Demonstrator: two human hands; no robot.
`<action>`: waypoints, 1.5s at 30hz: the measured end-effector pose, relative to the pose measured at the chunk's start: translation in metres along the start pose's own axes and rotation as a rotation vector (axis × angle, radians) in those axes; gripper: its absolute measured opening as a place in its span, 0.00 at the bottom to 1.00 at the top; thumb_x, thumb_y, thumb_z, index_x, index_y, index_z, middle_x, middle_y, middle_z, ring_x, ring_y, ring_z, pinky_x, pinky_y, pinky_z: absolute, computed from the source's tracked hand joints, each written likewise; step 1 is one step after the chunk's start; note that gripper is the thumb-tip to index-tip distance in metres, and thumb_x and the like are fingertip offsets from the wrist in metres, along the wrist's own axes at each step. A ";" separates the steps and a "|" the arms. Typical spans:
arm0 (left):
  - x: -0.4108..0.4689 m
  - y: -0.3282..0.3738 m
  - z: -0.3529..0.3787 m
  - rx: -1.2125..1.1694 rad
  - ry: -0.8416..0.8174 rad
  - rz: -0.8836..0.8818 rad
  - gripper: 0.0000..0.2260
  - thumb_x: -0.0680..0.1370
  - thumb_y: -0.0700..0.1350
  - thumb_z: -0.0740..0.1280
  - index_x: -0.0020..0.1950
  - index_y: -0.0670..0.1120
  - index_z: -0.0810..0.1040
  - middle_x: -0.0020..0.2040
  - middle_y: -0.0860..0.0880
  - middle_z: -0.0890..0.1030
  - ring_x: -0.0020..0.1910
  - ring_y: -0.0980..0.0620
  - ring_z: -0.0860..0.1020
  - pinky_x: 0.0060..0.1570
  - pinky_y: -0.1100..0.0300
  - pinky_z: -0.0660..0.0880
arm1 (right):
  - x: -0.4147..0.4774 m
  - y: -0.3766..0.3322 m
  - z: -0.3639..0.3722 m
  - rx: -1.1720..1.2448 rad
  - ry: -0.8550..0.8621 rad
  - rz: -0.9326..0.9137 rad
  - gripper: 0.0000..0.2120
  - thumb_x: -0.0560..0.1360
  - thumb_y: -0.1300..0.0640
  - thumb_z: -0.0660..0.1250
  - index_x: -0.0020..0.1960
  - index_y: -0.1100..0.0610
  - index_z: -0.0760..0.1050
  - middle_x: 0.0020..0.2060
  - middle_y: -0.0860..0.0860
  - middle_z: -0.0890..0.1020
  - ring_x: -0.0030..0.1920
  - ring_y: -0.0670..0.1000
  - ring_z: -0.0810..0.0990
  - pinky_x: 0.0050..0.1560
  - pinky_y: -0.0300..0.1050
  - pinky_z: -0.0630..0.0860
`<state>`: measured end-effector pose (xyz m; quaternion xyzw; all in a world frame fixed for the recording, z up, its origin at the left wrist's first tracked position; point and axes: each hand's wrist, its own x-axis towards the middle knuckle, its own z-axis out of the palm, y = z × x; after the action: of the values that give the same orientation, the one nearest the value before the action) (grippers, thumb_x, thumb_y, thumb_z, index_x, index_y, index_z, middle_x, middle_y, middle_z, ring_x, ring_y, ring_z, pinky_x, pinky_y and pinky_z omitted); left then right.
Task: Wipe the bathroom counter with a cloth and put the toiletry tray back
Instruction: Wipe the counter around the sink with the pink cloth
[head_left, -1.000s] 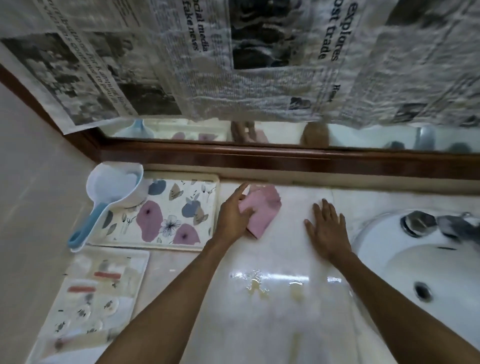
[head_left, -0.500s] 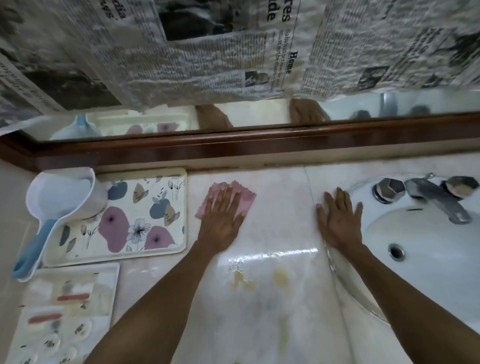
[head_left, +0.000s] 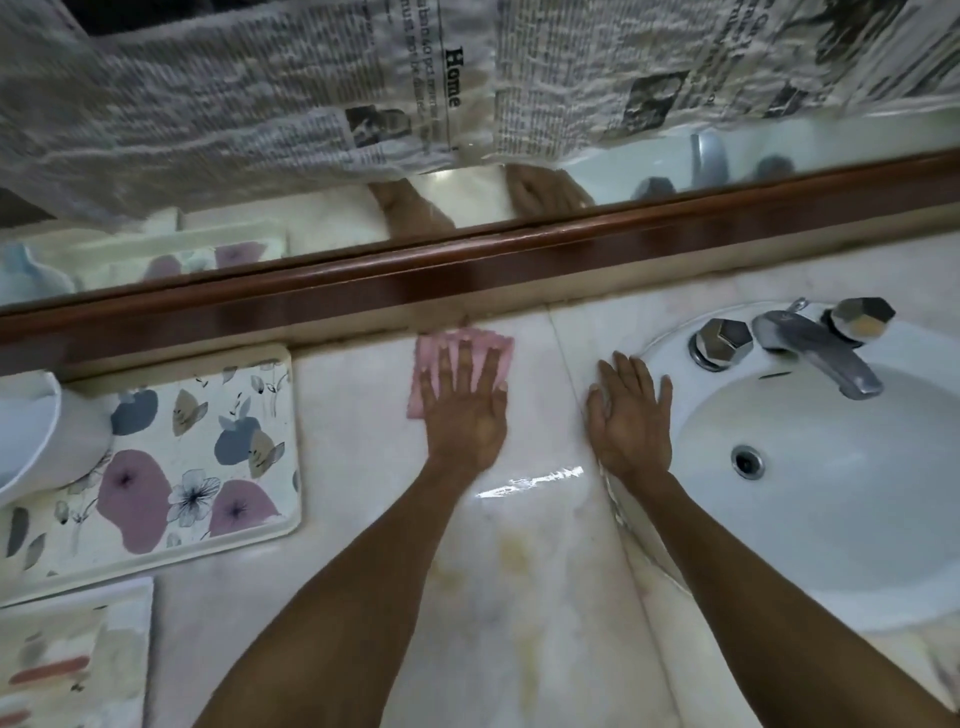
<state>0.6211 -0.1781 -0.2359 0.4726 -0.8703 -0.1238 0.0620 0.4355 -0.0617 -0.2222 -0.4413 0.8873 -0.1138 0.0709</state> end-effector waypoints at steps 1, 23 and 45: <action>-0.008 0.013 0.004 0.003 -0.019 0.095 0.25 0.87 0.54 0.48 0.85 0.54 0.57 0.85 0.45 0.56 0.84 0.39 0.53 0.81 0.36 0.49 | 0.000 0.000 0.000 0.006 0.005 -0.007 0.25 0.82 0.47 0.48 0.75 0.55 0.68 0.77 0.52 0.66 0.78 0.52 0.59 0.78 0.61 0.47; -0.041 0.028 0.008 0.069 -0.149 0.319 0.24 0.88 0.55 0.47 0.85 0.59 0.51 0.86 0.53 0.49 0.85 0.50 0.45 0.82 0.41 0.44 | 0.032 0.062 -0.026 0.199 0.027 -0.143 0.24 0.82 0.52 0.50 0.74 0.62 0.67 0.76 0.59 0.66 0.77 0.58 0.61 0.78 0.56 0.55; 0.032 0.052 0.004 0.014 -0.246 0.420 0.25 0.88 0.56 0.45 0.85 0.59 0.46 0.86 0.56 0.44 0.85 0.54 0.42 0.83 0.44 0.44 | 0.039 0.085 -0.021 0.530 0.234 -0.212 0.22 0.76 0.68 0.55 0.67 0.57 0.72 0.71 0.51 0.74 0.72 0.52 0.70 0.70 0.56 0.68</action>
<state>0.5607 -0.1768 -0.2262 0.2630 -0.9513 -0.1590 -0.0234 0.3420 -0.0400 -0.2253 -0.4816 0.7777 -0.3981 0.0684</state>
